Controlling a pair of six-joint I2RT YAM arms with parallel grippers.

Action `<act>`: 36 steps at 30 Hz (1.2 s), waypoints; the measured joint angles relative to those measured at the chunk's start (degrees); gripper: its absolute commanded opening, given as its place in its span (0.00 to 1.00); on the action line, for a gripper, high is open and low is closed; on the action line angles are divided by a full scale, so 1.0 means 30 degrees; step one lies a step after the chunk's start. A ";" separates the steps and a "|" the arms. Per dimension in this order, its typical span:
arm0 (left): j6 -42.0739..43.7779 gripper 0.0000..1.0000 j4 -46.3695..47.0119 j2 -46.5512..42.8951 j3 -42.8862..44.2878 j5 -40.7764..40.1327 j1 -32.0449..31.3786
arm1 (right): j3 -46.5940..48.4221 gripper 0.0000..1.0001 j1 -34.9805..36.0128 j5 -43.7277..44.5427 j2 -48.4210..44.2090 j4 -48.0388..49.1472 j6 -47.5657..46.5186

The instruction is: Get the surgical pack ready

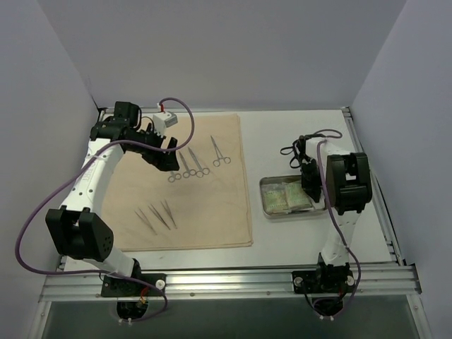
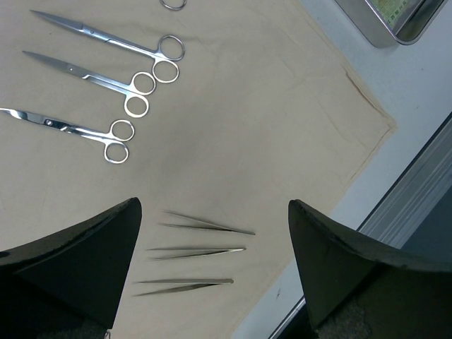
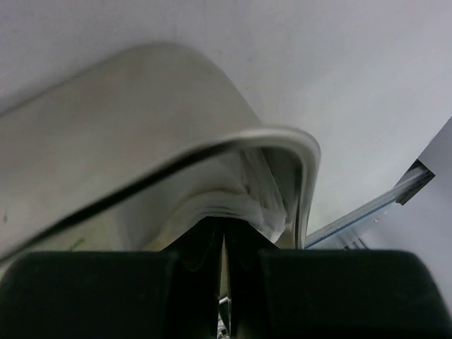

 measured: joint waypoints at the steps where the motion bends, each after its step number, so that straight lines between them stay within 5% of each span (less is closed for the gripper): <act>1: 0.0000 0.94 -0.0015 0.0000 0.0000 0.0000 0.0029 | -0.0066 0.00 0.0000 0.0066 0.0160 0.0124 0.0000; 11: 0.0036 0.94 -0.0240 0.0000 0.0000 0.0000 0.0109 | -0.0029 0.00 0.0153 0.0532 0.0481 0.0401 -0.0029; 19: 0.0095 0.94 -0.0313 -0.0044 0.0000 -0.0306 0.0685 | 0.5224 0.31 0.2004 0.1960 0.0233 -0.2237 0.0576; 27: -0.0663 0.94 -0.0058 -0.0954 -0.0750 -0.1880 0.3592 | 0.8619 0.40 0.4976 0.2135 -0.3293 -0.2747 0.1056; 31: -0.1348 0.94 0.0583 -0.1588 -0.2193 -0.3577 0.5326 | 0.8342 0.41 0.7045 0.1647 -0.4874 -0.0845 0.1370; 36: -0.2266 0.94 0.1355 -0.2237 -0.4277 -0.5712 0.7453 | 0.5136 0.40 1.1242 0.0080 -0.6215 0.5319 0.2419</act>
